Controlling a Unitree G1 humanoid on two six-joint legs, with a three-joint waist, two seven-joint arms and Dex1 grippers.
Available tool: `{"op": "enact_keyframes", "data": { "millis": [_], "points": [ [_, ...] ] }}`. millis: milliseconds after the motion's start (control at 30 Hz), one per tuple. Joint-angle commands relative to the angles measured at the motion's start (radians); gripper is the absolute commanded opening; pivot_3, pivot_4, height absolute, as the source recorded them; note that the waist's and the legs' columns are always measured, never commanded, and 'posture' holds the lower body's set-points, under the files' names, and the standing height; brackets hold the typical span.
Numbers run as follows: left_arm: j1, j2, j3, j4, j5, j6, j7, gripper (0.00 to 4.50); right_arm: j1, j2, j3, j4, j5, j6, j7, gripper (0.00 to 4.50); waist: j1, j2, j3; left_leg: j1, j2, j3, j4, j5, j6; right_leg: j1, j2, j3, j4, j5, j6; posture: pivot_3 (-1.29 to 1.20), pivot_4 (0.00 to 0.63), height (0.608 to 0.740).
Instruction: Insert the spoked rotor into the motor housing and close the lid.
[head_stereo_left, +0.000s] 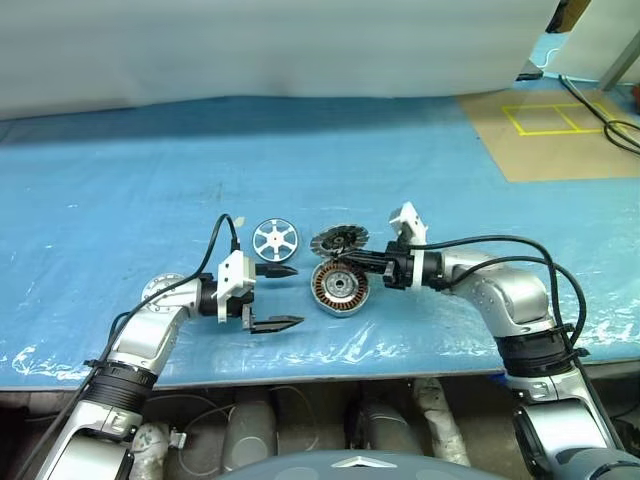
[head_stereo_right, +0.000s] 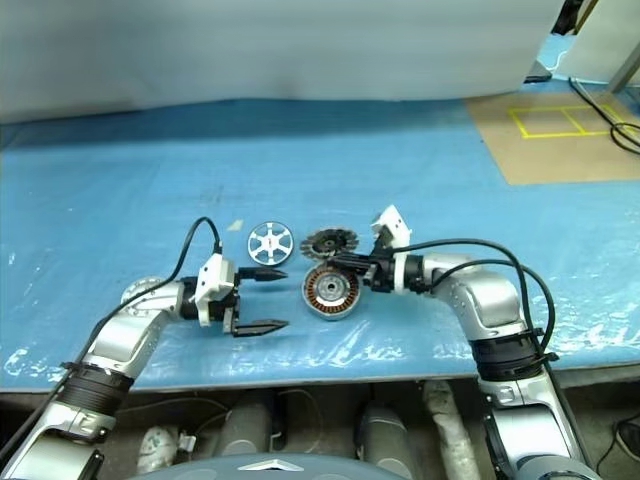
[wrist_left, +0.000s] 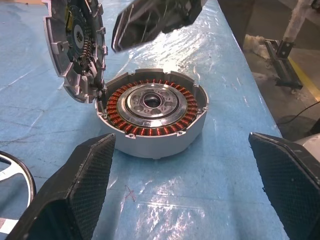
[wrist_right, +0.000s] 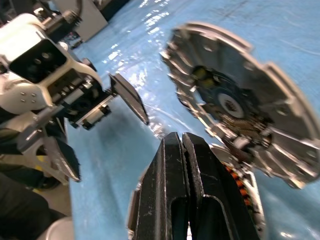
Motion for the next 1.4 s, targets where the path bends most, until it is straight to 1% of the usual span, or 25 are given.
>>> {"op": "enact_keyframes", "data": {
  "millis": [33,133,267,367,500,767,933,967,1067,1167,1333,1400],
  "points": [
    [0.004,0.002,0.005,-0.021,-0.003,-0.016,0.002,4.5,0.011,-0.015,0.015,-0.074,0.023,0.008,-0.005,0.05,0.0,0.0,0.0,0.0,0.0,0.0,0.001,0.0,0.0,0.0,0.0,0.0,0.0,0.0,0.0,0.0,0.15,0.74],
    [0.009,0.004,0.006,-0.024,-0.004,-0.015,0.0,4.5,0.028,-0.039,0.079,-0.075,-0.039,-0.026,-0.02,0.05,0.0,0.0,0.0,0.0,0.0,0.0,0.001,0.0,0.0,0.001,-0.001,0.0,0.0,0.0,0.0,0.0,0.15,0.74],
    [0.012,0.005,0.005,-0.025,-0.005,-0.016,-0.002,4.5,0.026,-0.045,0.111,-0.056,-0.082,-0.069,-0.041,0.05,-0.001,0.0,0.0,0.001,0.0,0.0,0.002,0.0,0.0,0.001,-0.001,0.001,0.0,0.0,0.0,0.0,0.15,0.74],
    [0.014,0.005,0.005,-0.027,-0.006,-0.014,-0.002,4.5,0.033,-0.078,0.172,-0.029,-0.181,-0.158,-0.053,0.05,-0.001,0.0,0.0,0.001,0.0,0.0,0.002,0.0,0.0,0.001,-0.001,0.001,0.0,0.0,0.0,0.0,0.15,0.74],
    [0.014,0.004,0.003,-0.029,-0.005,-0.013,-0.003,4.5,0.019,-0.074,0.15,-0.016,-0.158,-0.146,-0.04,0.05,-0.001,0.0,0.0,0.001,0.0,0.0,0.002,0.0,0.0,0.001,0.0,0.001,0.0,0.0,0.0,0.0,0.15,0.74],
    [0.01,0.004,0.003,-0.024,-0.004,-0.015,-0.004,4.5,0.024,-0.103,0.223,0.002,-0.266,-0.231,-0.037,0.05,-0.001,0.0,0.0,0.001,0.0,0.0,0.003,0.0,0.0,0.001,-0.001,0.001,0.002,0.0,0.0,0.0,0.15,0.74],
    [0.008,0.004,0.002,-0.019,-0.001,-0.017,-0.003,4.5,0.026,-0.127,0.277,0.001,-0.339,-0.291,-0.038,0.05,-0.001,0.0,0.0,0.006,0.0,0.0,0.003,0.0,0.0,0.005,-0.001,0.001,0.002,0.0,0.0,0.0,0.15,0.74],
    [0.007,0.003,0.002,-0.018,0.0,-0.018,-0.003,4.5,0.026,-0.128,0.285,0.004,-0.353,-0.3,-0.041,0.05,-0.001,0.0,0.0,0.006,0.0,0.0,0.003,0.0,0.0,0.006,-0.001,0.001,0.002,-0.002,-0.003,0.0,0.15,0.74],
    [0.006,0.002,0.002,-0.015,0.0,-0.021,-0.004,4.5,0.023,-0.133,0.311,0.011,-0.392,-0.313,-0.048,0.05,-0.001,0.0,0.0,0.008,0.0,0.0,0.003,0.0,0.0,0.007,-0.001,0.001,0.002,-0.002,-0.004,0.0,0.15,0.74],
    [0.004,0.001,0.001,-0.01,0.001,-0.024,-0.004,4.5,0.031,-0.15,0.344,0.008,-0.428,-0.347,-0.03,0.05,-0.002,0.0,0.0,0.01,0.0,0.0,0.003,0.0,0.0,0.009,-0.001,0.002,0.002,-0.003,-0.004,0.0,0.15,0.74],
    [0.003,0.001,0.001,-0.008,0.001,-0.028,-0.004,4.5,0.051,-0.175,0.397,0.051,-0.506,-0.375,-0.036,0.05,0.0,0.0,0.0,0.018,0.0,0.0,0.001,0.0,0.0,0.019,-0.002,0.002,-0.002,-0.003,-0.004,0.0,0.15,0.74],
    [0.002,0.0,0.0,-0.009,0.001,-0.028,-0.004,4.5,0.05,-0.174,0.396,0.066,-0.507,-0.343,-0.035,0.05,0.0,0.0,0.0,0.02,0.0,0.0,0.001,0.0,0.0,0.022,-0.002,0.002,-0.005,-0.003,-0.004,0.0,0.15,0.74]
  ]
}}
